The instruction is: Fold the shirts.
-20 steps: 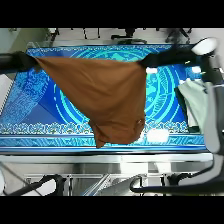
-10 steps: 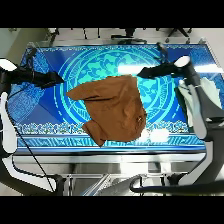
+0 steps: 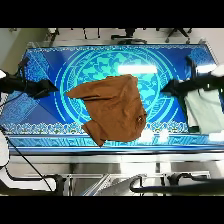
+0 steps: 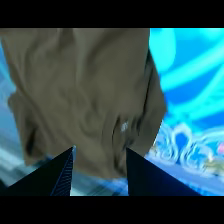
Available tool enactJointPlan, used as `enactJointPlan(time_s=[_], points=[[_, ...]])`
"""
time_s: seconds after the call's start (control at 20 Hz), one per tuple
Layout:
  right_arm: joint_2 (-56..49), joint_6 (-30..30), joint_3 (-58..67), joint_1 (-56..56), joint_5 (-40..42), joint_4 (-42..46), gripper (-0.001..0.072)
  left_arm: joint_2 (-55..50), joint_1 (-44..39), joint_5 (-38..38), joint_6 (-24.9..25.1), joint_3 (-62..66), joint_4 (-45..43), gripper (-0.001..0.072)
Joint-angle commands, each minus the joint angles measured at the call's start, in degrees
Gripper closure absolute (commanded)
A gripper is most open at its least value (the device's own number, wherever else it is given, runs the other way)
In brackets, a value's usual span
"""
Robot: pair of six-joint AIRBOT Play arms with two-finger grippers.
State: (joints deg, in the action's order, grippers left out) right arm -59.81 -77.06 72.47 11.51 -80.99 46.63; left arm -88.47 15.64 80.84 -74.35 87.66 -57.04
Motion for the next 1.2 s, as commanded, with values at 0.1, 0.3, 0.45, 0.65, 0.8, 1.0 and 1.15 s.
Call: enactJointPlan(time_s=[0.1, 0.3, 0.45, 0.65, 0.8, 1.0, 1.15], points=[[29.9, -10.0, -45.7, -6.8, 16.5, -6.9, 0.0348, 1.9, 0.0, -0.9, 1.2, -7.8, 0.2, 0.0013], [40.1, -10.3, -64.6, -16.9, 33.7, -20.0, 0.0348, 1.9, 0.0, -1.4, 0.9, -6.0, 0.2, 0.0013], [37.3, -9.9, -65.4, -22.2, 42.2, -19.7, 0.0348, 1.9, -0.3, -1.4, 0.7, -4.0, 0.2, 0.0013], [28.1, -7.6, -64.4, -25.1, 48.0, -20.6, 0.0349, 1.9, -1.6, -1.8, 0.8, -2.2, 0.1, 0.0013], [21.2, 2.4, -61.6, -27.8, 51.7, -29.3, 0.0349, 1.9, -2.8, -3.4, 0.8, -2.2, 0.0, 0.0013], [13.3, 13.1, -57.2, -29.8, 52.3, -39.7, 0.0351, 1.9, -2.8, -4.5, 0.8, -2.2, 0.0, 0.0013], [8.9, 18.8, -52.1, -30.4, 51.0, -43.4, 0.0631, 1.9, -2.7, -4.5, 0.8, -2.1, 0.0, 0.0013]])
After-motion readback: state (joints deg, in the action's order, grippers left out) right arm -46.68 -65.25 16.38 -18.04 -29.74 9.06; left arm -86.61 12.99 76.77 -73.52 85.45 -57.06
